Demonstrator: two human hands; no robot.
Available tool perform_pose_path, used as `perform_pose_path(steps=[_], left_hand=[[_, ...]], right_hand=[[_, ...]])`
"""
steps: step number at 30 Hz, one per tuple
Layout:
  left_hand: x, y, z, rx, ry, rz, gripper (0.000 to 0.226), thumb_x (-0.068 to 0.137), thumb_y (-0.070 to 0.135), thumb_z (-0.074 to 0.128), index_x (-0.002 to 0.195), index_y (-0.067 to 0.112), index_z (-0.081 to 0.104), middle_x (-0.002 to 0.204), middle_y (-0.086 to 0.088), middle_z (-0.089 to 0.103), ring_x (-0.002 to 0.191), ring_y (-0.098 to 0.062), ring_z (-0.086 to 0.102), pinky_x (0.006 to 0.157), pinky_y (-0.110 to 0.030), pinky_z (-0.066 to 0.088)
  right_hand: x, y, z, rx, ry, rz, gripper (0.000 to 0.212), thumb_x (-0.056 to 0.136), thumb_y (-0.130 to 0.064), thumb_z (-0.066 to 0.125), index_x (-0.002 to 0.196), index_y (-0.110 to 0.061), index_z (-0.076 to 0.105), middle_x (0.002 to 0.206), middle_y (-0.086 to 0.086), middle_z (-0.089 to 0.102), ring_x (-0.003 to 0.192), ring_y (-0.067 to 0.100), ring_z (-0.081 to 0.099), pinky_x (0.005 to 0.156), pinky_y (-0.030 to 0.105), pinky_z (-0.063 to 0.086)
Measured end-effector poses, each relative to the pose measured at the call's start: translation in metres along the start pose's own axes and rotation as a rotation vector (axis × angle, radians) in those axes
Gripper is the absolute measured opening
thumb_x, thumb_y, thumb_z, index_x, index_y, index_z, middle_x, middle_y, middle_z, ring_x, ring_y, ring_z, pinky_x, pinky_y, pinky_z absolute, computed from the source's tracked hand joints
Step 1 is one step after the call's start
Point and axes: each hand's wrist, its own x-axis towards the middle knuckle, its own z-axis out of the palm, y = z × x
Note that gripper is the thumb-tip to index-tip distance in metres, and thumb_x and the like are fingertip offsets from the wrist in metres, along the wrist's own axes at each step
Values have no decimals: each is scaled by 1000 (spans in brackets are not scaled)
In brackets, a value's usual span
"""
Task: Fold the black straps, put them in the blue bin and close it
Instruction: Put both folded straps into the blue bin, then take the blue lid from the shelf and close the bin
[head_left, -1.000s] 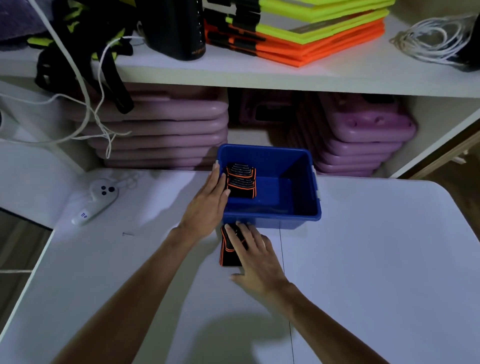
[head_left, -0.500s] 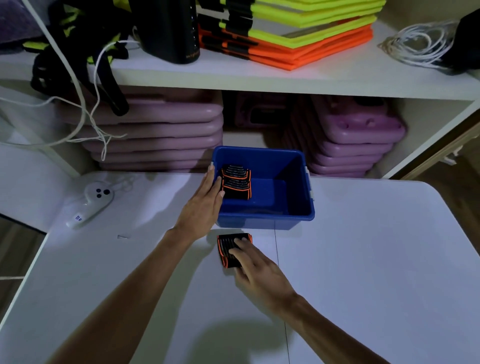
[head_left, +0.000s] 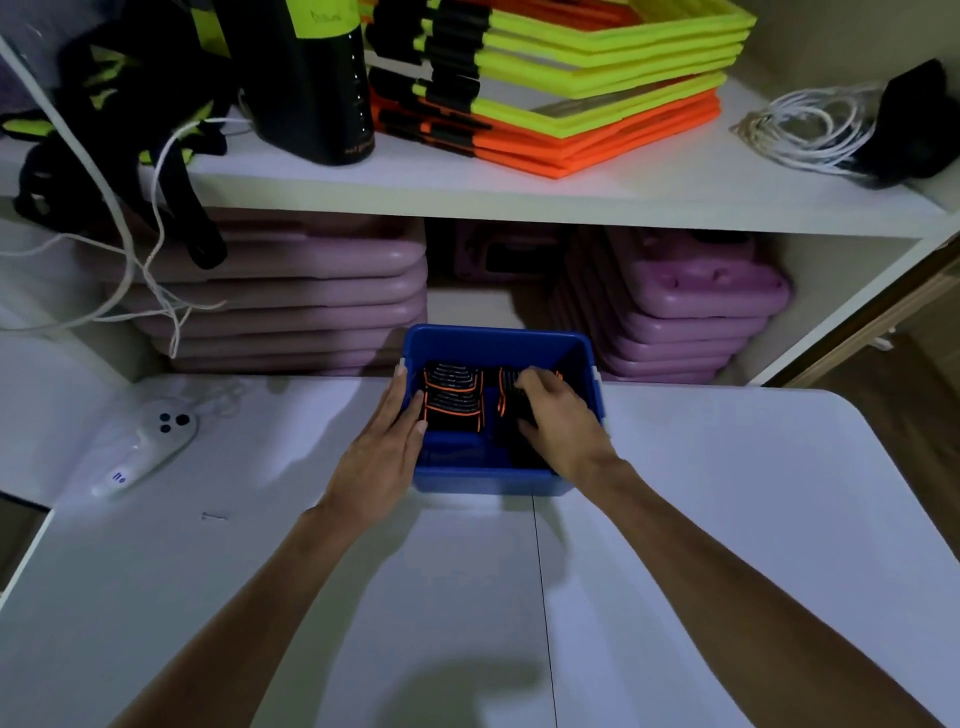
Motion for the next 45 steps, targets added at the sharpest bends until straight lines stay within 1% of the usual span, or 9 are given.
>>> perform_pose_path(steps=[6,8,13,18,23,26,32,36,45], left_hand=[[-2,0,-1,-3,-17,8,65,99,47,7,148,9,27,160,-1,3,147,-15,7,118,-41,20],[-2,0,-1,-40,-4,-4,64,99,47,12,147,9,29,161,2,-2,146,-11,11,116,-33,25],[-2,2,-1,-30,6,-1,65,98,47,12,146,9,32,161,4,-3,146,-8,13,114,-29,28],[-1,0,-3,11,-48,-23,78,91,60,-6,150,16,21,158,3,-2,146,-14,1,119,-34,10],[-1,3,-4,20,-25,-8,68,96,50,12,147,7,29,161,-2,0,145,-13,18,113,-32,32],[4,5,-10,44,-71,-64,80,90,63,6,151,12,12,161,-1,-3,147,-15,6,116,-43,27],[47,79,-69,91,27,5,81,86,63,3,151,15,17,160,-5,11,147,-17,4,119,-38,9],[93,147,-131,105,161,121,62,98,52,18,151,20,13,160,0,5,147,-12,-3,120,-41,10],[163,305,-323,217,597,364,73,90,59,7,150,20,21,159,1,15,147,-10,4,118,-36,14]], right_hand=[[38,9,31,-82,-146,-28,53,83,1,63,129,-10,39,130,14,35,118,36,44,97,49,48],[42,12,39,-68,-199,-28,51,82,0,63,126,-11,38,130,14,28,117,35,41,100,49,45],[46,22,47,52,-366,-10,76,71,-19,85,128,-15,36,133,12,25,126,30,33,113,43,32],[39,20,43,226,-314,19,70,80,-33,78,137,-23,38,135,6,29,128,27,39,114,42,34],[28,20,24,291,-214,45,66,90,-37,67,145,-22,34,156,11,22,145,27,23,119,41,25],[18,18,9,293,-186,49,64,93,-39,61,148,-22,32,160,12,15,150,23,9,121,39,19],[6,1,-76,240,98,6,55,97,-43,54,144,-18,41,148,11,37,138,25,35,111,38,36],[9,-18,-168,204,330,-65,54,97,-48,49,142,-18,44,147,10,43,140,26,32,112,44,34],[-15,-60,-415,80,796,-182,46,99,-46,46,136,-19,48,134,2,51,128,19,44,104,30,36]])
